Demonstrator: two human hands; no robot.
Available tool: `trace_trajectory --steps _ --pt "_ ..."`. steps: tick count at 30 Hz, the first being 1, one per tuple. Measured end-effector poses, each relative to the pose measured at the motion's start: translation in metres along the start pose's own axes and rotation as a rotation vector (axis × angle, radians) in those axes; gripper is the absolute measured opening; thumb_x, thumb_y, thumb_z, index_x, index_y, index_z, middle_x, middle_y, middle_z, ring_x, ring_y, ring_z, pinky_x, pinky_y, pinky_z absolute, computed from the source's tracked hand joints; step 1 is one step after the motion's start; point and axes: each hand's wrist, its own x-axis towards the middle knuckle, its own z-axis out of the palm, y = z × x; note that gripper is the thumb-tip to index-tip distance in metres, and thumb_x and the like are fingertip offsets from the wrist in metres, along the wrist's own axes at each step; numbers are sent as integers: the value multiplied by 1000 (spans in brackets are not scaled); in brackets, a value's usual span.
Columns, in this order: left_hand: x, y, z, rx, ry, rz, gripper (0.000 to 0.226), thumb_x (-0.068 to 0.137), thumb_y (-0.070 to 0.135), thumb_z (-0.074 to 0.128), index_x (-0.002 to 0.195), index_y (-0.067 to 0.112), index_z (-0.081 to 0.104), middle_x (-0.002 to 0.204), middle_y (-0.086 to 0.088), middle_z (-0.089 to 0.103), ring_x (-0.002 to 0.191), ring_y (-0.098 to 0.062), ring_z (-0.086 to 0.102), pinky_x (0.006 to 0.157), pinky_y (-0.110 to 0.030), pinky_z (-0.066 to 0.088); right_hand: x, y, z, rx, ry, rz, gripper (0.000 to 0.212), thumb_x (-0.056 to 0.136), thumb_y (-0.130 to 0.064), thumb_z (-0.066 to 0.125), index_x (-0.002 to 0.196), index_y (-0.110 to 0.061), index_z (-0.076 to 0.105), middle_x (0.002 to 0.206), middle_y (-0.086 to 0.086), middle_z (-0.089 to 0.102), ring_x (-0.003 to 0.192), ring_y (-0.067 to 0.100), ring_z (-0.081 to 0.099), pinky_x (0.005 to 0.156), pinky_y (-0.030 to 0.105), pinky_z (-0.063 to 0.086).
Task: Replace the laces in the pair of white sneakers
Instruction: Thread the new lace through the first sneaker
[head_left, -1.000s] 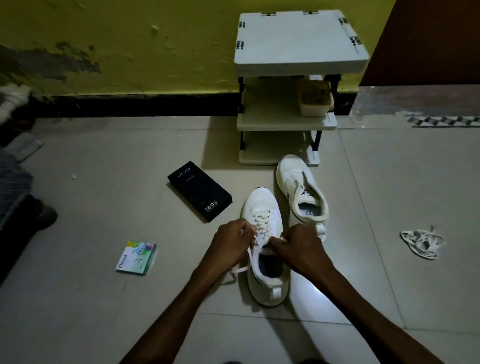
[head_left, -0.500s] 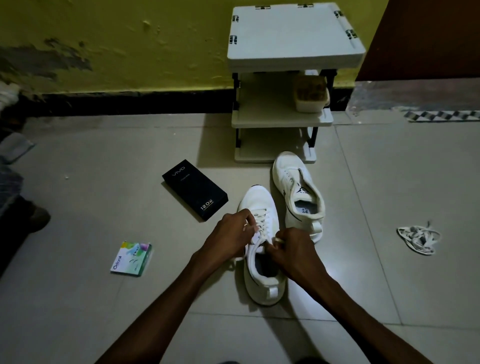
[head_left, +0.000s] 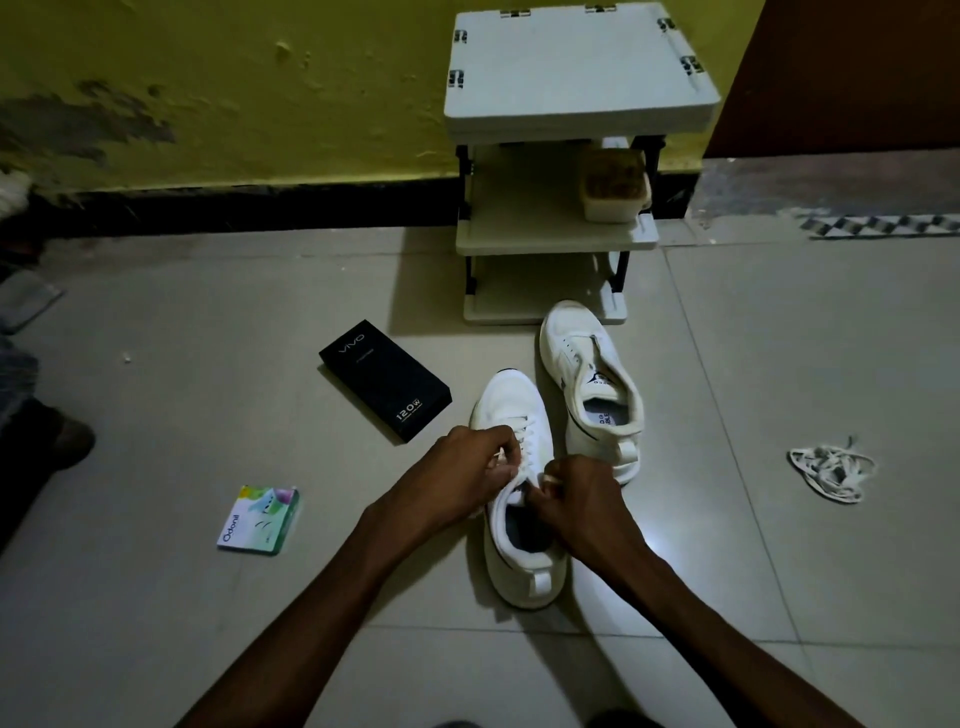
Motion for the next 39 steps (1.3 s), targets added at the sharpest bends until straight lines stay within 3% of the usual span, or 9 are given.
trace_trajectory --steps 4,10,13,16,19,27,30,34,39 --pt "1 -2 0 140 2 63 13 90 30 60 100 24 65 72 3 50 70 -16 53 62 -26 38 1 2 1 5 -1 -27 46 83 -20 71 50 -30 40 45 -12 39 42 3 42 48 13 37" --pt "1 -7 0 32 25 92 5 85 26 64 88 25 68 57 11 49 61 -12 52 59 -24 37 2 3 4 13 -9 -31 43 83 -19 71 53 -31 44 47 -13 43 46 2 50 49 13 38" --pt "2 -6 0 24 -14 122 5 88 24 62 91 21 65 59 9 53 60 -13 52 59 -24 36 3 0 2 9 -32 -37 44 83 -18 72 53 -33 44 49 -16 44 44 1 48 51 10 38" --pt "5 -5 2 65 -90 164 10 94 22 55 99 15 57 74 -3 64 68 -24 58 62 -33 45 5 1 1 -9 -50 -53 46 82 -18 73 51 -35 43 49 -17 44 47 0 45 49 12 35" --pt "8 -7 2 116 -150 197 4 91 21 51 93 20 48 76 -9 65 65 -28 58 62 -42 49 5 0 1 -12 -51 -48 46 81 -17 72 51 -35 43 49 -19 44 47 -2 45 49 10 34" --pt "18 0 -11 141 -285 191 13 89 21 56 82 17 47 72 -1 55 67 -20 51 61 -33 39 -1 -3 5 26 31 -33 52 84 -8 67 49 -30 36 39 -11 42 50 -10 50 47 9 34" --pt "22 11 -18 253 -357 173 16 91 24 55 86 8 53 77 -6 54 71 -22 49 59 -32 33 -3 -7 6 -1 52 -38 52 85 -13 67 50 -31 32 44 -12 32 46 -3 47 48 10 33" --pt "25 19 -21 367 -422 162 28 92 25 55 93 -2 58 86 -17 59 76 -29 54 60 -33 36 -4 -9 10 -2 65 -61 55 85 -16 69 51 -35 31 46 -16 30 42 -1 37 49 9 34" --pt "18 12 -17 327 -319 184 16 93 22 52 88 7 53 72 -2 51 65 -20 45 50 -29 29 -4 -9 13 -12 52 -77 48 80 -20 65 50 -34 30 48 -16 32 48 -2 35 49 12 31"
